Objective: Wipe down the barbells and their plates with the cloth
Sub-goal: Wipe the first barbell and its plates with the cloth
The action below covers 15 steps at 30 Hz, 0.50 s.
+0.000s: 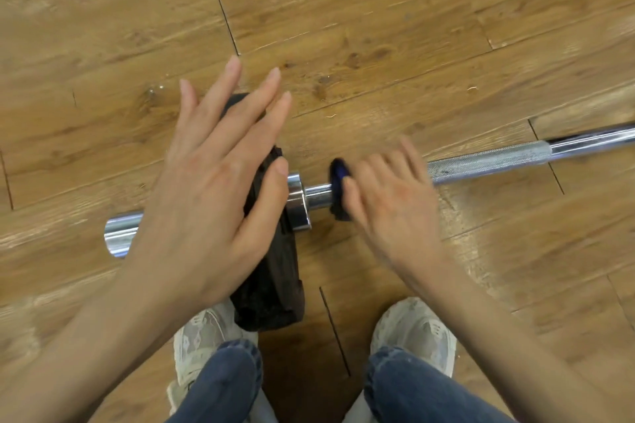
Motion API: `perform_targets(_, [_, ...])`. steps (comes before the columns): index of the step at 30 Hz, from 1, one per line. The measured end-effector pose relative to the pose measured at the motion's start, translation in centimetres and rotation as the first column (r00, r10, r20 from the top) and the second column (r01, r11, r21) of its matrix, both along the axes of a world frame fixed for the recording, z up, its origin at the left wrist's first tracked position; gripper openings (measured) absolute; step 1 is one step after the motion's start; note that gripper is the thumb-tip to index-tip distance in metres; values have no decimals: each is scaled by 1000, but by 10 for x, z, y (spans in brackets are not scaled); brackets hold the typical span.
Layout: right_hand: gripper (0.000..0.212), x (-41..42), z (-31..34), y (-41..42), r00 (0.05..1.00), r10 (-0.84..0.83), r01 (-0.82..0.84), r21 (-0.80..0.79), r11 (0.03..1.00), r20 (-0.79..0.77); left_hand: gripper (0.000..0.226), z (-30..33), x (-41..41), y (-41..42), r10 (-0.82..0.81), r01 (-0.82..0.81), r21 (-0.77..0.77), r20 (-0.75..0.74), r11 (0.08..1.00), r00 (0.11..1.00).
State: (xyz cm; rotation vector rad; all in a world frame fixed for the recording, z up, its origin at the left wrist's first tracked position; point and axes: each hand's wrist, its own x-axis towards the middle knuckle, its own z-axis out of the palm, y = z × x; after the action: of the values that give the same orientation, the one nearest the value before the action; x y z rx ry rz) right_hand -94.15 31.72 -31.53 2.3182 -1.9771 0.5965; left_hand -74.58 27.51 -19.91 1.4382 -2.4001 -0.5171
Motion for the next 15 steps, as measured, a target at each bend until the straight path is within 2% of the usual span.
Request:
perform_targets(2, [39,9,1,1,989,-145,144,23,989,23,55,6,-1,-2,20,-17,-44,79,999,997])
perform_targets(3, [40,26,0,1,986,-156,153,43,987,53,56,7,-4,1,21,-11,-74,131,997,991])
perform_targets(6, [38,44,-4,-3,993,33,-35,19,999,117,57,5,-14,18,-13,36,-94,231,995,973])
perform_targets(8, [36,16,-2,-10,998,61,-61,3,998,9,52,-1,-16,21,-35,63,-112,240,992,970])
perform_targets(10, [34,-3,-3,-10,997,-57,56,-16,998,-50,48,-6,-15,14,-27,60,-146,220,987,975])
perform_targets(12, [32,19,0,-11,993,-114,114,-1,994,20,46,-8,-15,7,-3,37,-174,188,984,982])
perform_targets(14, [32,43,-6,-14,996,-21,22,-5,1000,92,46,-8,-16,0,21,10,-188,163,982,986])
perform_targets(15, [32,42,-7,-17,996,32,-31,-14,999,80,46,-8,-16,-4,27,2,-187,155,982,988])
